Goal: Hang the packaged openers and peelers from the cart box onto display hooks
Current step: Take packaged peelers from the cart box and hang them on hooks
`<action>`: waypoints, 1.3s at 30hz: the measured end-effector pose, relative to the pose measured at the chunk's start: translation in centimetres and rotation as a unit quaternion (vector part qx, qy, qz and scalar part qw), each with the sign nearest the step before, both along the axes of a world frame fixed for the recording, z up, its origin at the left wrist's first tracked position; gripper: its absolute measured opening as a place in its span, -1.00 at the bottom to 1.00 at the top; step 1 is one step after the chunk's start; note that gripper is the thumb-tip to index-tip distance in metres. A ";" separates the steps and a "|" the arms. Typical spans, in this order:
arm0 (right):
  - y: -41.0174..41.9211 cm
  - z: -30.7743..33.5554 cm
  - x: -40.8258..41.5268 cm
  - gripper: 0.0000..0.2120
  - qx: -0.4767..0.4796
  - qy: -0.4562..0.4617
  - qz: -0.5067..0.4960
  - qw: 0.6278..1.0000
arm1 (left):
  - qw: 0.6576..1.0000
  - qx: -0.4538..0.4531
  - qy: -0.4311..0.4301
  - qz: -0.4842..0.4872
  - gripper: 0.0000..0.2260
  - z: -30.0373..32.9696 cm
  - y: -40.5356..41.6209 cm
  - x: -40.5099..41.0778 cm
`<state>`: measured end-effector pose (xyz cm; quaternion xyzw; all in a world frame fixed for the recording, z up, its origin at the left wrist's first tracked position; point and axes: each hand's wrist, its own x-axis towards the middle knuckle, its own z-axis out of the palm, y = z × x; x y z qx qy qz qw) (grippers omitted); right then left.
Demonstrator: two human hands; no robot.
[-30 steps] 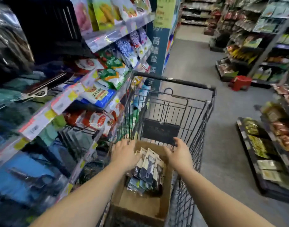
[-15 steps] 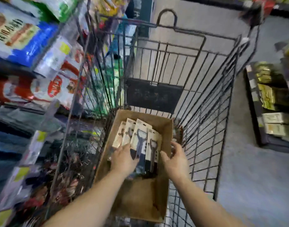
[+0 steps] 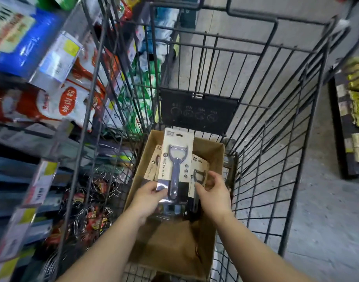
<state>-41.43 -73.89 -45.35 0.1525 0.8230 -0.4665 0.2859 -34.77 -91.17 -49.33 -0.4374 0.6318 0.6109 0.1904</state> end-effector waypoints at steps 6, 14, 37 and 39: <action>-0.8 0.2 -1.3 -0.57 -0.142 -0.052 -0.069 0.986 | 0.990 0.130 0.038 -0.046 -0.81 1.4 1.4 0.4; 3.1 -1.7 -3.2 -0.63 0.034 0.054 -0.211 0.975 | 0.996 -0.061 -0.025 -0.060 -0.81 -4.2 4.3 -0.7; 2.2 1.8 -0.8 -0.80 -0.044 -0.014 -0.179 0.983 | 0.998 0.015 -0.054 0.009 -0.93 1.6 2.4 1.3; 1.6 3.5 0.2 -0.84 -0.053 -0.006 -0.158 0.986 | 0.999 0.035 -0.011 0.014 -0.80 4.0 1.2 1.9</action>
